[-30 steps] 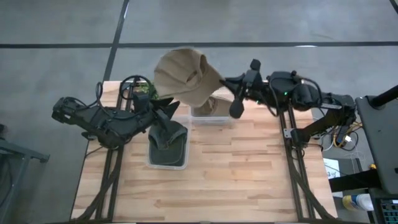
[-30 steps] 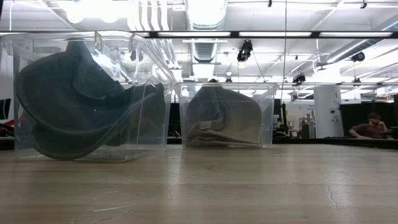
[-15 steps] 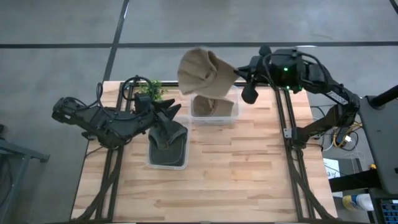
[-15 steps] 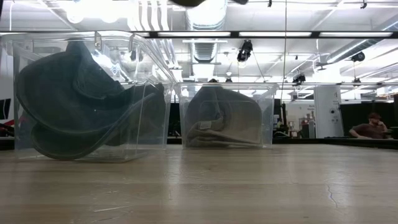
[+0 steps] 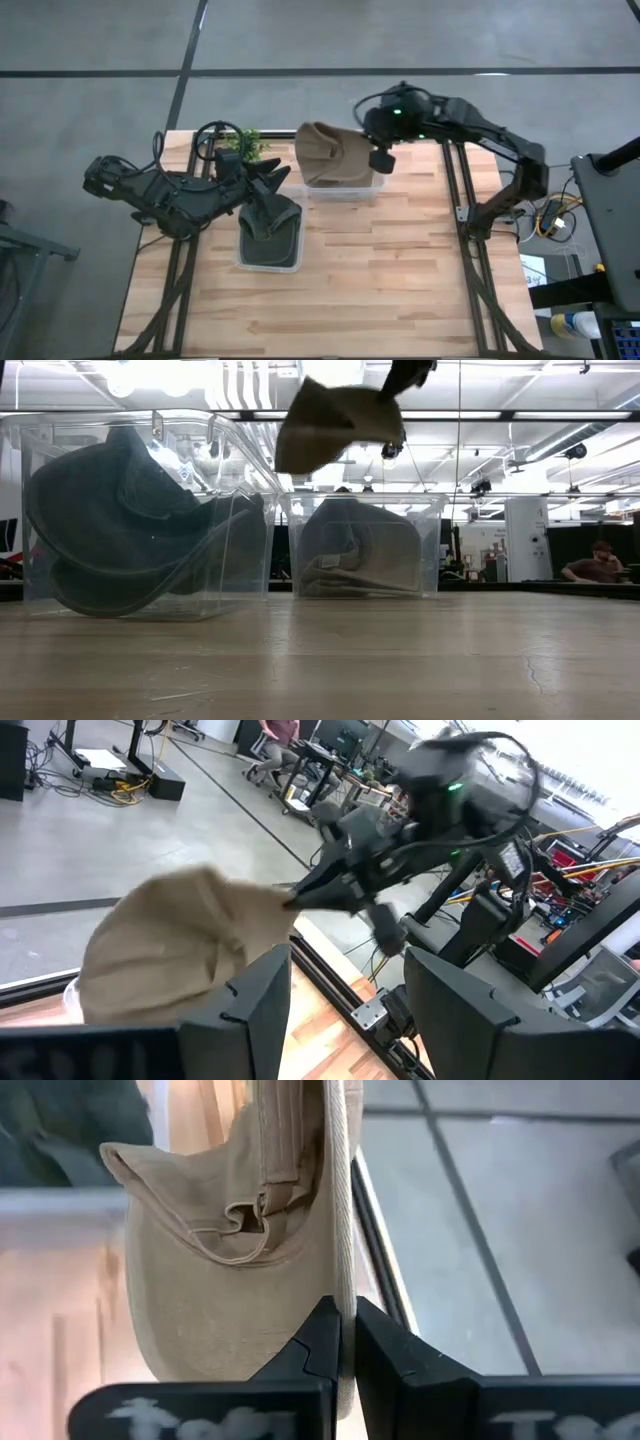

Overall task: Pick & Place hat
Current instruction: Put the brown cap into the top transparent bin

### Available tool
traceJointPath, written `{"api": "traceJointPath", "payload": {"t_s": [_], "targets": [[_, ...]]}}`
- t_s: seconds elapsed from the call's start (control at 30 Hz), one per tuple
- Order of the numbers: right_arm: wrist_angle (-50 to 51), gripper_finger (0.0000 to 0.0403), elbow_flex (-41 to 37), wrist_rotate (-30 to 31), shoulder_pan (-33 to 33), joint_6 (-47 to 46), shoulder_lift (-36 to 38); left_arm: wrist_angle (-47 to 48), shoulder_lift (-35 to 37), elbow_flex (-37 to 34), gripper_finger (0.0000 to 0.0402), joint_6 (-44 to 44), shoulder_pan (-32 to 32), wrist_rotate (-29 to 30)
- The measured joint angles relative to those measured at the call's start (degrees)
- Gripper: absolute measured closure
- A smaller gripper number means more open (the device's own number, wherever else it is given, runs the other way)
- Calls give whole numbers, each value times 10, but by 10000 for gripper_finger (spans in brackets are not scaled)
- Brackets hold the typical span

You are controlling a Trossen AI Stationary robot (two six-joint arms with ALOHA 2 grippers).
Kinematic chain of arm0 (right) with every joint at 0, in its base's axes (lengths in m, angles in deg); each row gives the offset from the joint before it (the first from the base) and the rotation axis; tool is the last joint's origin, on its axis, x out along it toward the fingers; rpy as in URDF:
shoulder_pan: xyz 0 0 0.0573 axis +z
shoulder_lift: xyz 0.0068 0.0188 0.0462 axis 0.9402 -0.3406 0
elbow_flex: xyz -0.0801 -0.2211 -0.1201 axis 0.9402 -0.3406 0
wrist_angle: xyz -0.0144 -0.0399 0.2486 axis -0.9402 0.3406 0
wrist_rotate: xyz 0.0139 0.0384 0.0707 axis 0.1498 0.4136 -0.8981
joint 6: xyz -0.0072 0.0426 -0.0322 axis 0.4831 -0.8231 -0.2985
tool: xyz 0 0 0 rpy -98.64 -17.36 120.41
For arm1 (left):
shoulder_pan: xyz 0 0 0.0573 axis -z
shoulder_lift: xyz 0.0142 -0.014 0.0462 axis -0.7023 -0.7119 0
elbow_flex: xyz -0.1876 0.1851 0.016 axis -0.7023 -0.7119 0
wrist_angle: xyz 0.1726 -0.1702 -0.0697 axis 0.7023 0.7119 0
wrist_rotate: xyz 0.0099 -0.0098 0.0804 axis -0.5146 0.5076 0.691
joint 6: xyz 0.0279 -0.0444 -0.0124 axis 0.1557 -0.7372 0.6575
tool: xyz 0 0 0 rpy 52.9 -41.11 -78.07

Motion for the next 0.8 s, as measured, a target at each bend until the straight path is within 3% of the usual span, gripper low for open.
{"api": "traceJointPath", "payload": {"t_s": [0.3,0.6,0.8], "targets": [[63,390,-1,6,-15,6,-80,0,0,0,213,0,0,-1],[64,390,-1,98,-19,-11,-134,0,0,-2,213,3,0,-1],[65,390,-1,70,-24,-21,-161,2,0,-2,213,3,0,-1]]}}
